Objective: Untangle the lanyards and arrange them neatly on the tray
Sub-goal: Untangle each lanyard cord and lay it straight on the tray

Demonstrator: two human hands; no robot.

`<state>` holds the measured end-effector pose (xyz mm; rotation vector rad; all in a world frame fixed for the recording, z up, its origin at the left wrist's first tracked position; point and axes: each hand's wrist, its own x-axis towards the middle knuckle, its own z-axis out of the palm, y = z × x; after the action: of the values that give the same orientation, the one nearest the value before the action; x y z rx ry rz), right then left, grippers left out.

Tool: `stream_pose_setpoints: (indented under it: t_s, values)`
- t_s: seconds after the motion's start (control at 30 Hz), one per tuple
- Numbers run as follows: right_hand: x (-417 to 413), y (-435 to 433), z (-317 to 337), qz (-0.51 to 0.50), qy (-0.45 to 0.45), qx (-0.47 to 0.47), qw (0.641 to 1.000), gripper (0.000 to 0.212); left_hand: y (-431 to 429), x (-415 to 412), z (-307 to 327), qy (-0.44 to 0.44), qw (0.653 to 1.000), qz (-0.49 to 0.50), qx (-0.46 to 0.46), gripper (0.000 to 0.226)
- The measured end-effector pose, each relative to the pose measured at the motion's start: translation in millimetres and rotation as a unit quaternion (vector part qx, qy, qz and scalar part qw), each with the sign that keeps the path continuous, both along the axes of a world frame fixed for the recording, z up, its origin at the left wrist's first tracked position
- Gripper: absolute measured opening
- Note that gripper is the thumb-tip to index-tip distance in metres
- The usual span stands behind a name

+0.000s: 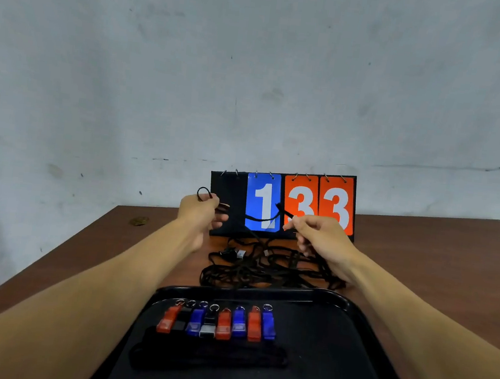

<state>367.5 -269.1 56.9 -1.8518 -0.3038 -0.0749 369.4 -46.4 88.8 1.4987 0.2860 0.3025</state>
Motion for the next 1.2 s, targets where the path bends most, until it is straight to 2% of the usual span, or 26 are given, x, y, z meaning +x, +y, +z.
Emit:
stream_pose_setpoints:
  t_s: [0.1,0.2,0.3,0.43,0.57,0.83,1.07,1.2]
  values:
    - [-7.8,-1.5,13.1,0.015,-0.01,-0.004,1.0,0.025,-1.3,-6.7,2.1,0.017,0.998,-0.047,0.024,0.022]
    - [-20.5,-1.4,31.3,0.04,-0.025,-0.006,0.999,0.026,-5.3,-19.0,12.5,0.025,0.99,-0.107,0.093,0.035]
    - [-38.5,0.0,52.4,0.058,-0.031,0.016,0.998,0.026,-13.1,-40.9,25.5,0.019,0.98,-0.159,0.118,0.065]
    - [-63.5,2.9,74.7,0.091,-0.036,0.035,0.995,0.026,-26.8,-75.9,40.5,0.014,0.955,-0.236,0.178,0.079]
    - [-91.3,0.7,92.0,0.113,-0.041,0.038,0.992,0.026,-37.0,-108.9,52.5,0.002,0.904,-0.342,0.257,0.067]
    - [-141.6,-6.7,126.6,0.111,-0.056,0.061,0.99,0.025,-62.5,-168.6,56.4,0.007,0.871,-0.406,0.276,0.03]
    - [-168.8,-16.1,135.5,0.054,-0.053,0.049,0.996,0.026,-65.4,-205.4,63.3,-0.035,0.907,-0.36,0.214,0.022]
    - [-178.9,-20.6,130.3,0.022,-0.021,0.012,0.999,0.026,-60.3,-220.6,67.2,-0.063,0.912,-0.344,0.216,0.05]
